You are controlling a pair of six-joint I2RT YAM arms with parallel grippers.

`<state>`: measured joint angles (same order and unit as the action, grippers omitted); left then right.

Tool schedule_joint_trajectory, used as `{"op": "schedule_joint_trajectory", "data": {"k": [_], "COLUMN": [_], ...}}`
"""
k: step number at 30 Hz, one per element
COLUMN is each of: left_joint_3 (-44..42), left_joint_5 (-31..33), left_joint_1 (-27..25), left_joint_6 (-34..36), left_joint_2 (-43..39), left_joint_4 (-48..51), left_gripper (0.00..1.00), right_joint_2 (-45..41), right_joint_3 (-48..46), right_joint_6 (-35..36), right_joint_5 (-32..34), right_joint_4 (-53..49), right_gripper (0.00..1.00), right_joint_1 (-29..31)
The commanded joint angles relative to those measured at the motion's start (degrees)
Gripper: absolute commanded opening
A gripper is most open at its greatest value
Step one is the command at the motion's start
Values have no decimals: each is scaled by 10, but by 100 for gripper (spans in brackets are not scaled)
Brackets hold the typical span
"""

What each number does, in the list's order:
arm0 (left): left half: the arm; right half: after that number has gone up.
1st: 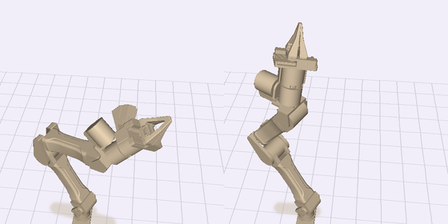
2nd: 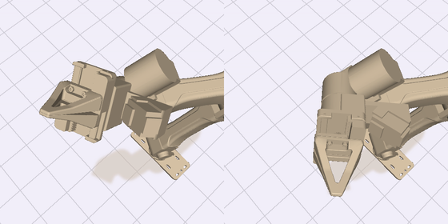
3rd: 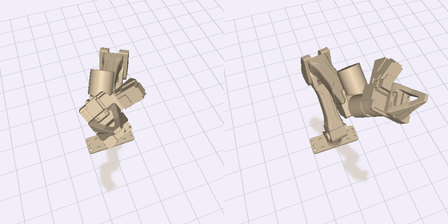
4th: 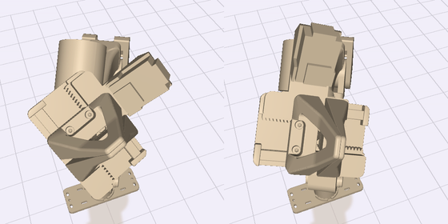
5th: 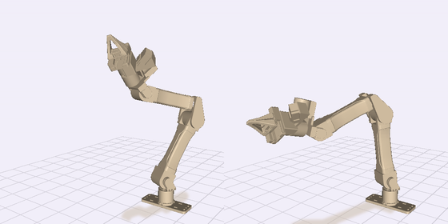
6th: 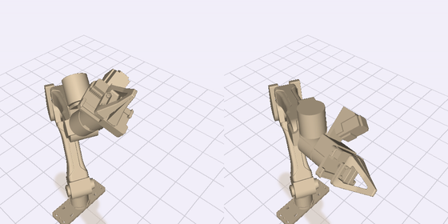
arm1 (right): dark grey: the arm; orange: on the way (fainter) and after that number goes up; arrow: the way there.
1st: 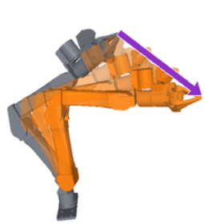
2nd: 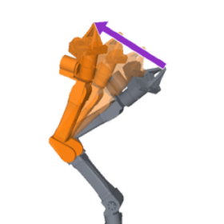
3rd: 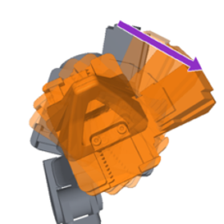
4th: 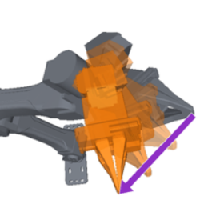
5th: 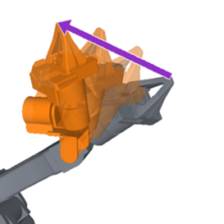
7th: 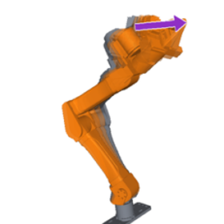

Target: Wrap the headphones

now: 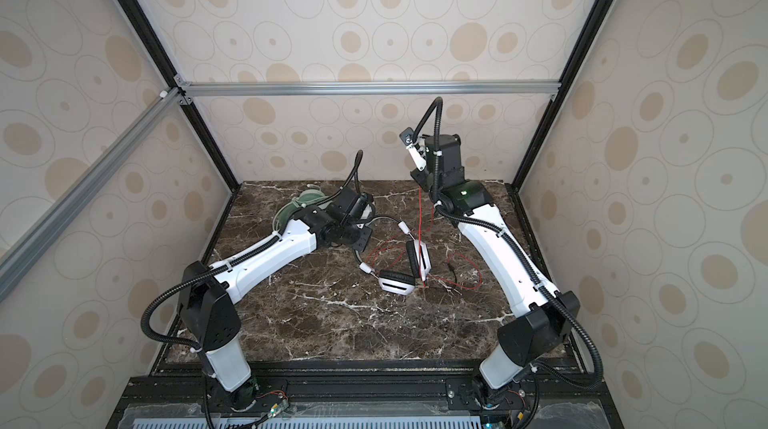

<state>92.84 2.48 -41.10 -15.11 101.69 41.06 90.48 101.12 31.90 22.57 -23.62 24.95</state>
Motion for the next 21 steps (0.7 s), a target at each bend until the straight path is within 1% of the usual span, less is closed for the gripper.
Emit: {"op": "schedule_joint_trajectory", "data": {"k": [1,5,8,11,15,21], "left_joint_3": [2,2,-4,-8,-7,-4], "left_joint_5": [-10,-30,-62,-81,-89,-82], "left_joint_1": [-11,-10,-11,-11,-11,-10], "left_joint_6": [16,18,19,18,19,17], "left_joint_2": [-36,-38,-46,-51,-47,-41], "left_joint_4": [-21,-24,-36,-43,-42,-38], "left_gripper": [0,0,0,0,0,0], "right_joint_2": [-30,-30,-31,-32,-34,-59], "right_joint_3": [-9,-28,-59,-94,-139,-215], "right_joint_6": [5,-16,-36,-57,-81,-103], "right_joint_5": [4,-27,-60,-103,-141,-160], "right_joint_4": [16,12,15,21,32,58], "right_gripper": [0,0,0,0,0,0], "right_joint_1": [-4,-3,-3,-2,-1,4]}}
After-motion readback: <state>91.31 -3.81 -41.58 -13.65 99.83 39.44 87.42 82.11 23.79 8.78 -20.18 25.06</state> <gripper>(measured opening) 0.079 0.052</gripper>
